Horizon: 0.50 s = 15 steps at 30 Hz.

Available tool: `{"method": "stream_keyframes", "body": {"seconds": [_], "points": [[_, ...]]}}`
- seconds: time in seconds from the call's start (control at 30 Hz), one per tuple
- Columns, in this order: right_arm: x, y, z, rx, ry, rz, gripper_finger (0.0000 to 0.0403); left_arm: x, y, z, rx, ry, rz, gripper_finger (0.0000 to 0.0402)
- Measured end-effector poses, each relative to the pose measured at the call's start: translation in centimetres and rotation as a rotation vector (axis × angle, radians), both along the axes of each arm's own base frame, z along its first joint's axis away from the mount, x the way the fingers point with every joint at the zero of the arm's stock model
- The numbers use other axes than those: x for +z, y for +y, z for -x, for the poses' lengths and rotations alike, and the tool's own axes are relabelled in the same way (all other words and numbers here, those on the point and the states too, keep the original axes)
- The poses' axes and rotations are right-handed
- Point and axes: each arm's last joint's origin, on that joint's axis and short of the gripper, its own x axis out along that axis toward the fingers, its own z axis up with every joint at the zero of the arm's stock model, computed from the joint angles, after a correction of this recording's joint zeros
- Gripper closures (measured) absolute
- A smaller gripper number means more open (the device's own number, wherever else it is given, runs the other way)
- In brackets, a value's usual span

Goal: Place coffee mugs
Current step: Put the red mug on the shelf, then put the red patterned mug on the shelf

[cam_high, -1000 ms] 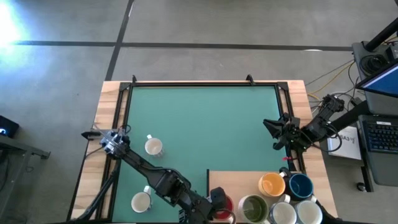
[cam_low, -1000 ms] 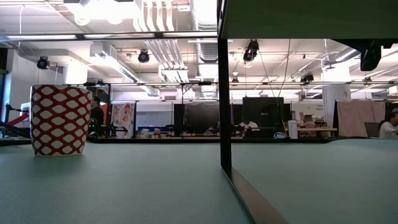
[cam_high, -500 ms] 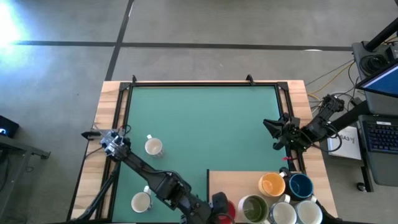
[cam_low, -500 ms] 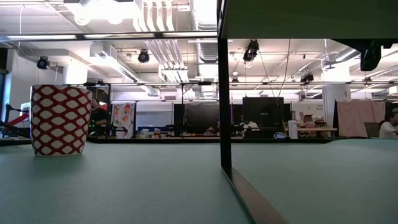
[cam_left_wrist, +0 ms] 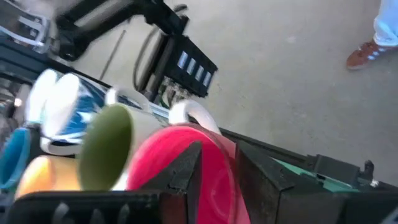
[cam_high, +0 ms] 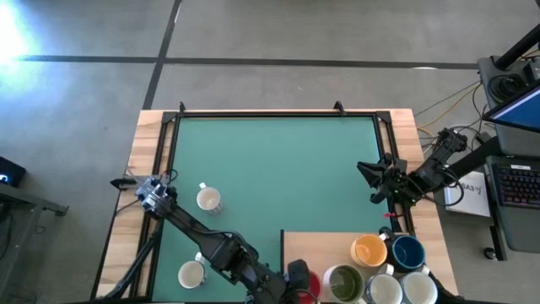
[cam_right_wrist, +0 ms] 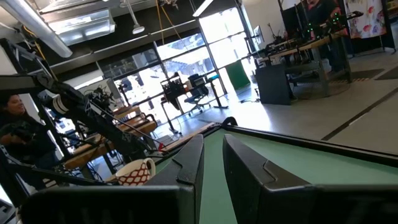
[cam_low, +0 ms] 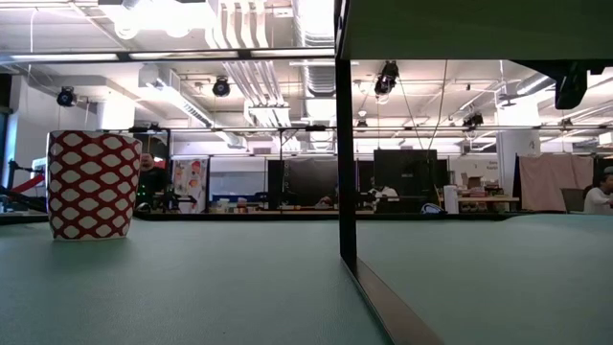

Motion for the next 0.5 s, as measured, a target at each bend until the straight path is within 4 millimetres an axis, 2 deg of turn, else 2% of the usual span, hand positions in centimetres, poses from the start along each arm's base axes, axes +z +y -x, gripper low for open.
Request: {"method": "stream_keyframes", "body": {"seconds": [0.13,0.37,0.5], "points": [[0.0,0.0,0.0,0.000,0.000,0.000,0.0353,1.4,0.4,0.5,0.007,-0.013,0.012,0.0322],[0.0,0.0,0.0,0.000,0.000,0.000,0.0353,1.8,1.7,1.4,0.116,0.063,-0.032,0.0322],[0.0,0.0,0.0,0.000,0.000,0.000,0.0353,3.5,3.3,2.5,0.199,0.068,-0.037,0.0322]]}}
